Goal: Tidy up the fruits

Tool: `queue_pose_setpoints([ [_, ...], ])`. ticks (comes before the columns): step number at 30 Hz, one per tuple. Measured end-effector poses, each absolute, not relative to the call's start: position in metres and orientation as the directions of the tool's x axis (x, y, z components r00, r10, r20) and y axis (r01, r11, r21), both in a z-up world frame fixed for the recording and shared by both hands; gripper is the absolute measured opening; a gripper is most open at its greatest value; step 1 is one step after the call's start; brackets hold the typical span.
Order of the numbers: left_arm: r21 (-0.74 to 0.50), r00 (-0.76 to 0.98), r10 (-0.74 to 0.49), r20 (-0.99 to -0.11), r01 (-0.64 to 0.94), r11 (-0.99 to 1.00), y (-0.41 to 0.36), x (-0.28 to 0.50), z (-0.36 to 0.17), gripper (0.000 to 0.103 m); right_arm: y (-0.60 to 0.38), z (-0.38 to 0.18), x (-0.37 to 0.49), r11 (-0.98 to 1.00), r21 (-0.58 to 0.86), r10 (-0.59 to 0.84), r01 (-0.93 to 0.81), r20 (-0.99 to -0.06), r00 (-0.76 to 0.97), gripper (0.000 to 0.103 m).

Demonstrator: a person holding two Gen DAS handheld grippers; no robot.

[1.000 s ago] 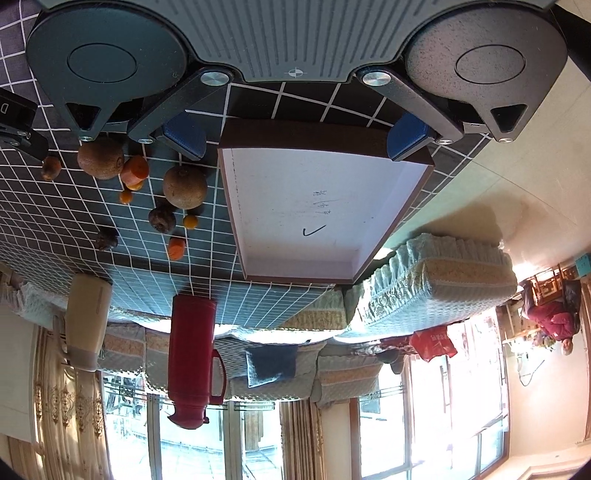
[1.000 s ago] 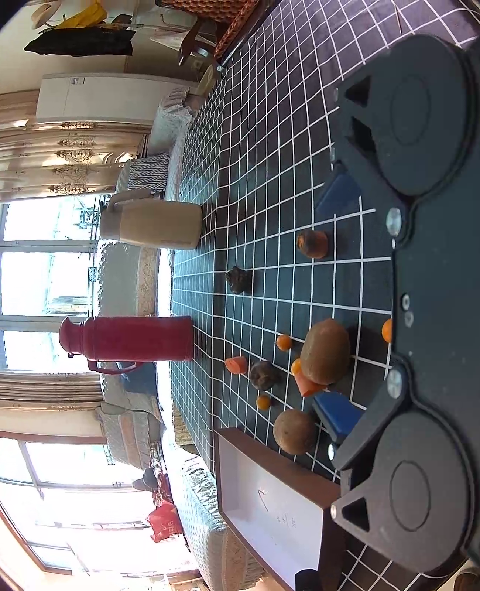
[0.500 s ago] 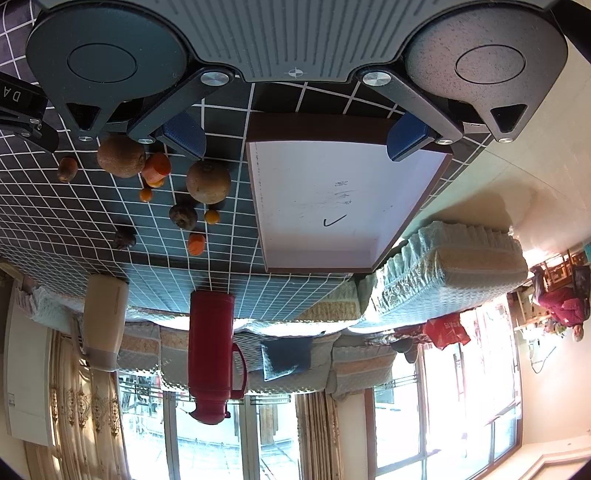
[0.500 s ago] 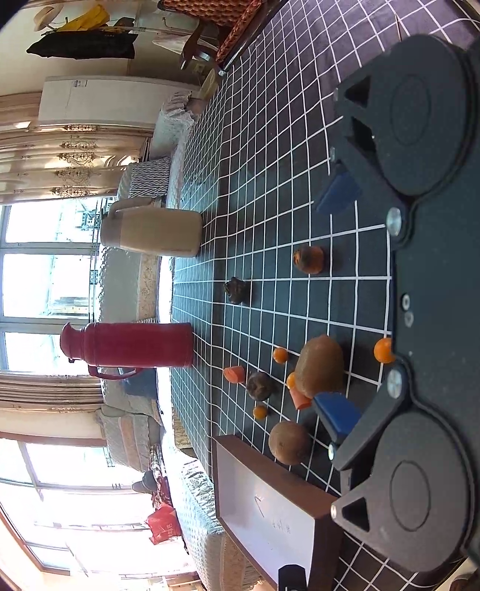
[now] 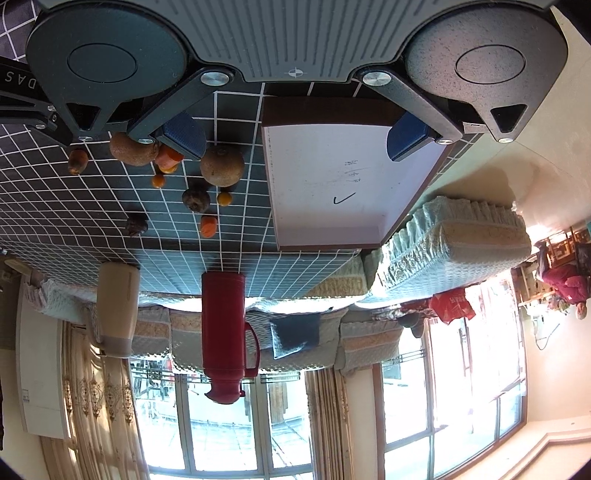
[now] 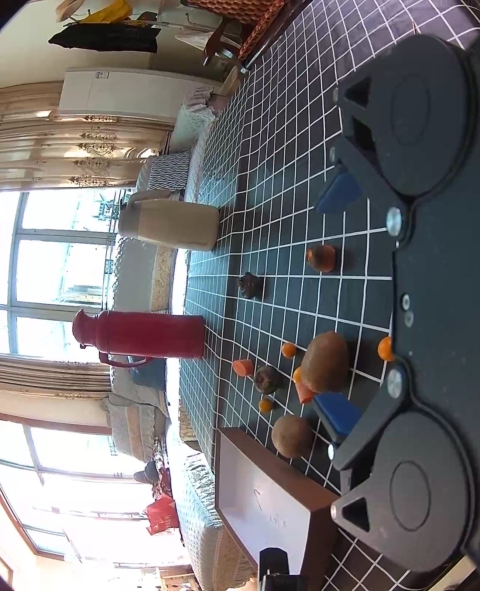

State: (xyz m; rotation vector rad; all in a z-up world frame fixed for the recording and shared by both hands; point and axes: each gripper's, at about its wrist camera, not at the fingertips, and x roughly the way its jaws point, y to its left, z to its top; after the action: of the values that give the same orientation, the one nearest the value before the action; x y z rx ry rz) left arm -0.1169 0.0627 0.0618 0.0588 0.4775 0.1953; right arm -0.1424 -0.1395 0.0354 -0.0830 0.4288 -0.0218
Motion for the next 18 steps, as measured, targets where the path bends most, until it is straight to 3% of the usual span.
queue_pose_setpoints([
  [18,0.113,0.861,0.135,-0.491,-0.091,0.989,0.034,-0.094,0.053,0.103,-0.159,0.03,-0.138,0.999,-0.032,-0.043,0.033,-0.442,0.896,0.103],
])
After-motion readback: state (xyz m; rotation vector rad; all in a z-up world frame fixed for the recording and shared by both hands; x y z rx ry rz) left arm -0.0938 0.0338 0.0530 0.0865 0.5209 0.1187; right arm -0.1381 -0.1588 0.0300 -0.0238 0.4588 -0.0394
